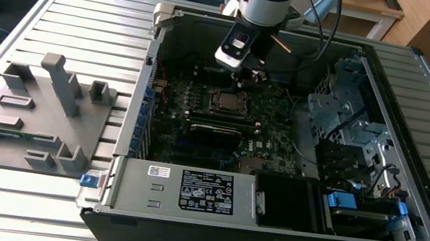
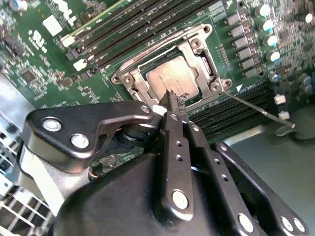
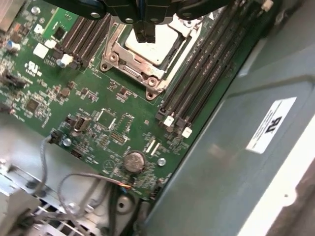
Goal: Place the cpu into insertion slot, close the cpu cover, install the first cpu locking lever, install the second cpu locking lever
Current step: 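Close the cpu cover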
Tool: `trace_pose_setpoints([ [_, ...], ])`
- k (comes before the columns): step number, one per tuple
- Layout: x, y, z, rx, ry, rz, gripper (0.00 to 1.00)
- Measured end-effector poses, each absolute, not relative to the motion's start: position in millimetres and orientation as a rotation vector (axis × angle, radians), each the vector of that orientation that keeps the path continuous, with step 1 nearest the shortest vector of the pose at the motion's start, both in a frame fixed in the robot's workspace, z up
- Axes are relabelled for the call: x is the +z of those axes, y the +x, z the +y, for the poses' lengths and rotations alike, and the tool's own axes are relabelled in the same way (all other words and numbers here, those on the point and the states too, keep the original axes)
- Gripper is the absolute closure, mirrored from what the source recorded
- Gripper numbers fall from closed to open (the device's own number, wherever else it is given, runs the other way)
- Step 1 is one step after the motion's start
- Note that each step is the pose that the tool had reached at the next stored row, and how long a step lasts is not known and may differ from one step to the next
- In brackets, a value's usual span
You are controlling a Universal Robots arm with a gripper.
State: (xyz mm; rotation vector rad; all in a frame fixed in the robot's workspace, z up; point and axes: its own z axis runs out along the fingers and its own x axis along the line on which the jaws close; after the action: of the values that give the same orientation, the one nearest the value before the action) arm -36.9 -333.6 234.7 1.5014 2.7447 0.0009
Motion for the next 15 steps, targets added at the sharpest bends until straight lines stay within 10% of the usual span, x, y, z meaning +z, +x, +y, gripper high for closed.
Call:
trace_pose_setpoints([
  [15, 233.7, -36.9, -333.6, 0.003, 1.213, 2.884, 0.9],
])
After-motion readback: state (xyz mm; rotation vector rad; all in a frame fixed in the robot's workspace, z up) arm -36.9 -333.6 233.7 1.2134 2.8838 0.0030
